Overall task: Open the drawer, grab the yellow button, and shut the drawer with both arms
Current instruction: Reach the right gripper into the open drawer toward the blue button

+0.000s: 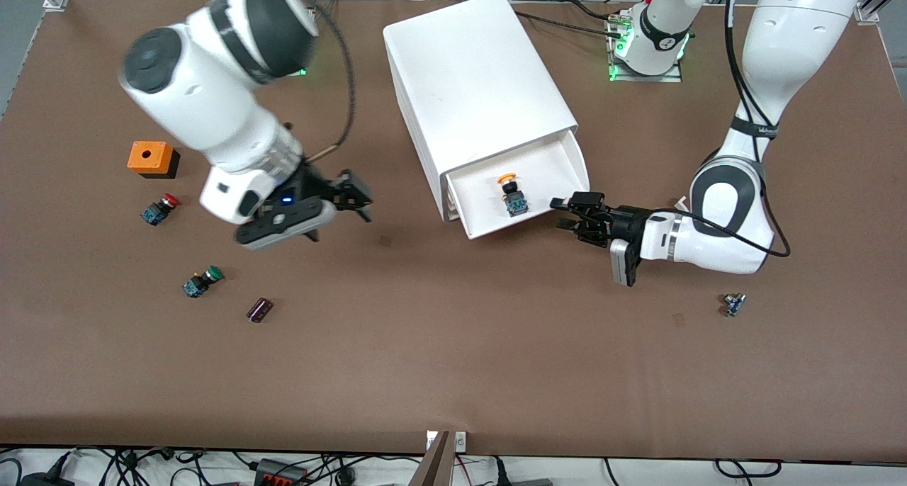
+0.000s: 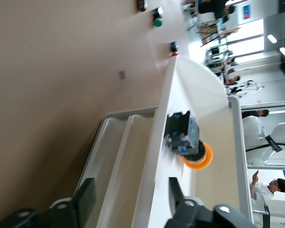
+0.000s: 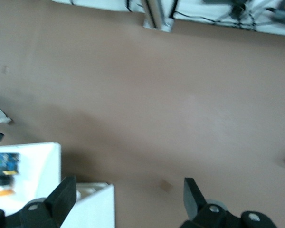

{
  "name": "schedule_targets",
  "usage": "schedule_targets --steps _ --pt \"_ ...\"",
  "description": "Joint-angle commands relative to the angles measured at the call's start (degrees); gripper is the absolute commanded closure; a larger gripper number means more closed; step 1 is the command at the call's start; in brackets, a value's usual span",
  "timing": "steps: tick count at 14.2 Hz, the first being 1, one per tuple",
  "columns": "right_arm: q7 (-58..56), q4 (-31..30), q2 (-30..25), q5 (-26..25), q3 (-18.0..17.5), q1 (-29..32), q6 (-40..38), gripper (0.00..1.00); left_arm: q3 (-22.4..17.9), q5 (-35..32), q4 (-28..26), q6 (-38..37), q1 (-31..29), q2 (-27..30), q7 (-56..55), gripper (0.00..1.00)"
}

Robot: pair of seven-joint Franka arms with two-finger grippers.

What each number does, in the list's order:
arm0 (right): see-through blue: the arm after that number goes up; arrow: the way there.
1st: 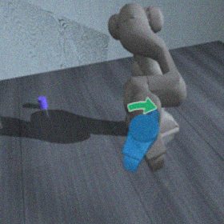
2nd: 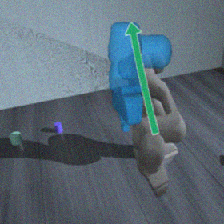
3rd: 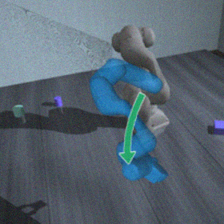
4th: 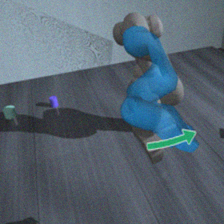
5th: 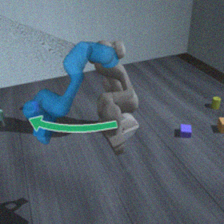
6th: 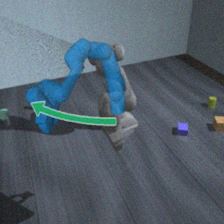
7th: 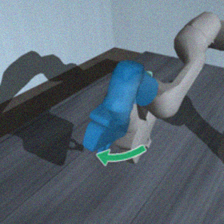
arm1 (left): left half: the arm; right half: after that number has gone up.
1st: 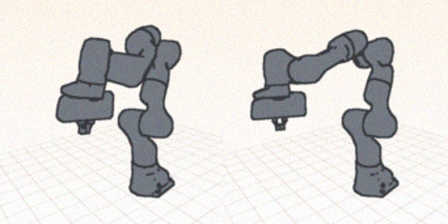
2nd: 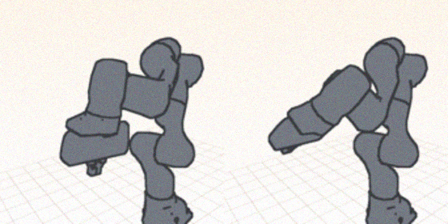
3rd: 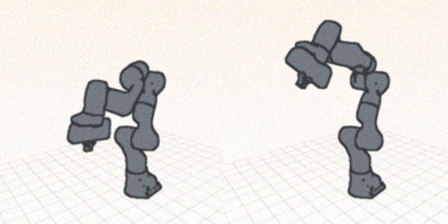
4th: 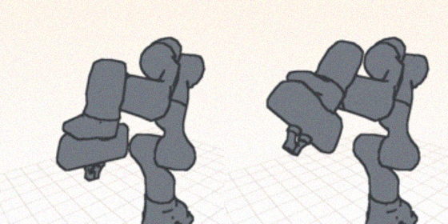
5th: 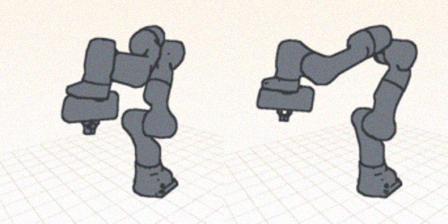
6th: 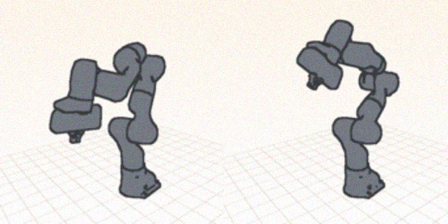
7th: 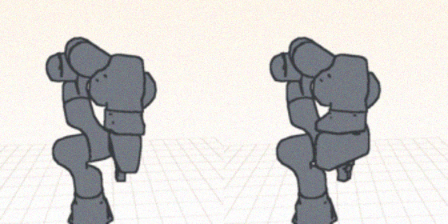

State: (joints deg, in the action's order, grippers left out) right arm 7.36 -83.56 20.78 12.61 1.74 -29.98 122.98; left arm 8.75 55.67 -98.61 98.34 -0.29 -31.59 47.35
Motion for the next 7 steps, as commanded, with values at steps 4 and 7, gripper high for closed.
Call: schedule_targets --steps 4,7 --pt "4.0 6.3 7.4 0.5 0.5 -8.0 8.9 0.0 -0.2 -17.3 2.4 -6.6 -1.1 9.2 -19.9 0.0" --pt "6.5 13.1 13.1 0.0 1.0 -11.8 9.8 0.0 0.7 -30.2 7.3 -7.5 0.3 9.6 -31.9 0.0"
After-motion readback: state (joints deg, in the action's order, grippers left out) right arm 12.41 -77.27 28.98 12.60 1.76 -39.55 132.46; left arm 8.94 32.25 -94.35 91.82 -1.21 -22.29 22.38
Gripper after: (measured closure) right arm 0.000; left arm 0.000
